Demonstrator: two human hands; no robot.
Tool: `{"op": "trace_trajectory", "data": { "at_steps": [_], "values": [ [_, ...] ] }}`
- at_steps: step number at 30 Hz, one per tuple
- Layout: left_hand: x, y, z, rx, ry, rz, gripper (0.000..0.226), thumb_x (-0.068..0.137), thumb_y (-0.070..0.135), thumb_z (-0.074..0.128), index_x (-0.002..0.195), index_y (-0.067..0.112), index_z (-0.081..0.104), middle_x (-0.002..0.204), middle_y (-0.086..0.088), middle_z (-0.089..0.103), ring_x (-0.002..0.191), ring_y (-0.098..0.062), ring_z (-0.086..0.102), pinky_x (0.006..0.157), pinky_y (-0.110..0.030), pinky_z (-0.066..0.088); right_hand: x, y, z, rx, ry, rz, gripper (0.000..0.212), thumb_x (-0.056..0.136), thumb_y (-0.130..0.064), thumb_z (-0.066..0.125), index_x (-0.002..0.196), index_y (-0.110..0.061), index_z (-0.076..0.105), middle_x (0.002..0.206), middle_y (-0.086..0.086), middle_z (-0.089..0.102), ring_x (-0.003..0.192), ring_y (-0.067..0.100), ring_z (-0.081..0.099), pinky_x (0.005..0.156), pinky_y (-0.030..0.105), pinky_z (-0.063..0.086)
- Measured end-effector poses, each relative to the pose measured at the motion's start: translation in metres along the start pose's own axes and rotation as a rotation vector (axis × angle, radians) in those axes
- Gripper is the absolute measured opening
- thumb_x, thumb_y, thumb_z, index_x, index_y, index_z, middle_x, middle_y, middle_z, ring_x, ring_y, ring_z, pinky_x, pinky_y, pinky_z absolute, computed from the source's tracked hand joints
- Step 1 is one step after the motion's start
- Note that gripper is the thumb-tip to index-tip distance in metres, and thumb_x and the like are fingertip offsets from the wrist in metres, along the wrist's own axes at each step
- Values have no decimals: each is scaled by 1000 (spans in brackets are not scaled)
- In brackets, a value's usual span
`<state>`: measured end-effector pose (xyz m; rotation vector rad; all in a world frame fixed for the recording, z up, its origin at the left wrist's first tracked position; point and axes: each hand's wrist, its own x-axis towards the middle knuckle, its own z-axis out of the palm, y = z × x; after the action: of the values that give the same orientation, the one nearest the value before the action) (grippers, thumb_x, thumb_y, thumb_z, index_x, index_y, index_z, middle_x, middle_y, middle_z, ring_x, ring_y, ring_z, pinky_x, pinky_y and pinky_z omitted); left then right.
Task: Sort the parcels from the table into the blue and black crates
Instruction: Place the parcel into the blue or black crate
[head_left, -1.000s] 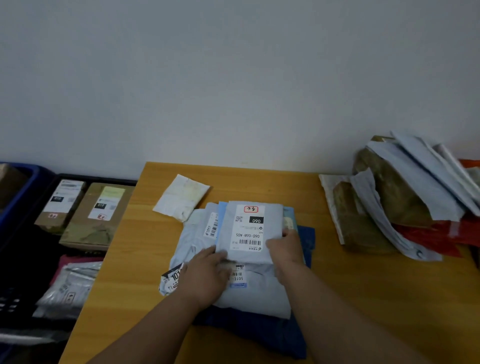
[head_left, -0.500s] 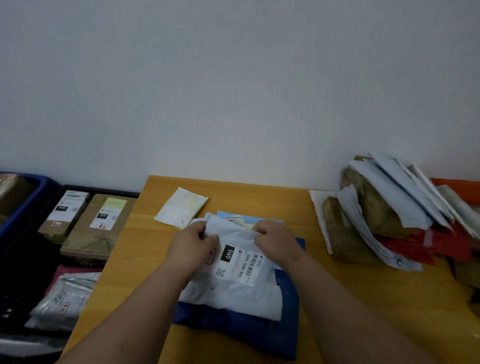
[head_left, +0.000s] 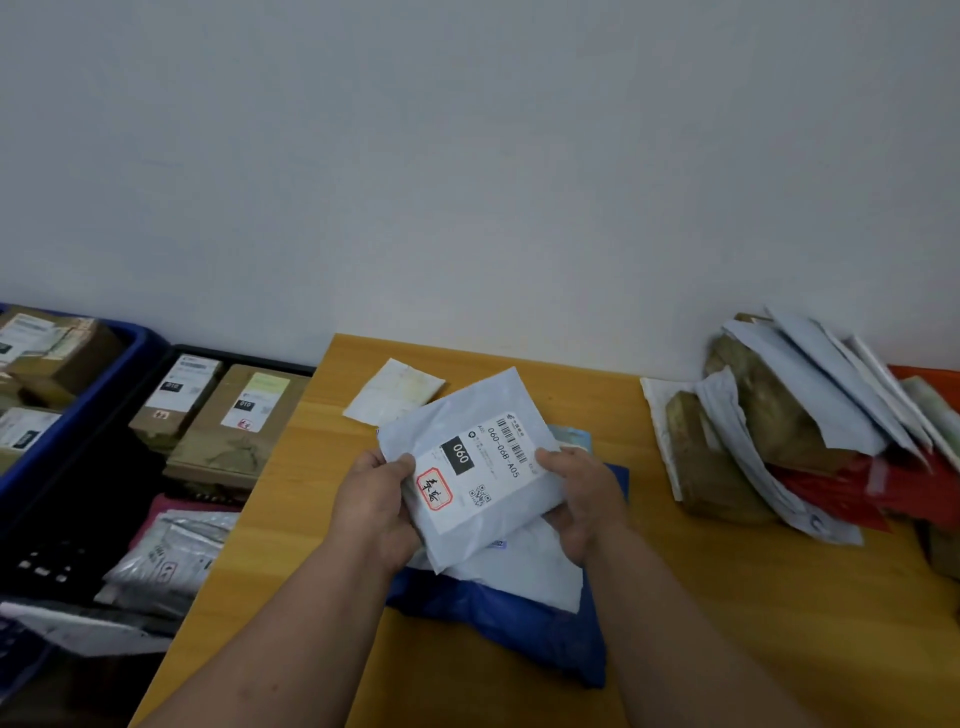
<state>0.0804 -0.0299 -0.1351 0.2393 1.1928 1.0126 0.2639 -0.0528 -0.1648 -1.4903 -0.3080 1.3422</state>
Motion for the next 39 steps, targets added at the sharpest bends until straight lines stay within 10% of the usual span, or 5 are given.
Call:
{"op": "trace_trajectory", "data": {
  "at_steps": [8, 17, 24, 39],
  "values": [
    [-1, -5, -11, 38, -10, 48, 4, 97, 7, 55, 96, 11, 53, 94, -13, 69, 79, -29, 67, 71, -44, 57, -2, -3, 0, -100, 16, -98, 10, 90, -4, 63, 87, -13, 61, 99, 16, 73, 91, 33, 68, 91, 57, 53],
    [-2, 0, -27, 74, 102, 116, 16, 103, 24, 47, 92, 15, 54, 86, -11, 67, 72, -25, 64, 59, -36, 51, -8, 8, 10, -225, -58, -93, 8, 92, -6, 61, 94, -9, 67, 93, 10, 75, 88, 28, 70, 80, 45, 55],
    [-2, 12, -58, 80, 128, 102, 14, 100, 27, 52, 105, 18, 62, 97, -10, 72, 91, -29, 68, 87, -51, 54, -9, 23, 41, -307, -90, -103, 12, 93, -3, 58, 91, -11, 67, 93, 7, 75, 84, 24, 69, 76, 40, 54],
    [43, 134, -237, 408, 222, 76, 35, 94, -2, 43, 106, 24, 63, 88, -2, 73, 77, -20, 68, 53, -28, 50, -37, 126, 244, -495, -91, -30, 12, 92, -4, 56, 99, -13, 62, 103, 6, 68, 91, 23, 65, 69, 36, 55]
  ]
}}
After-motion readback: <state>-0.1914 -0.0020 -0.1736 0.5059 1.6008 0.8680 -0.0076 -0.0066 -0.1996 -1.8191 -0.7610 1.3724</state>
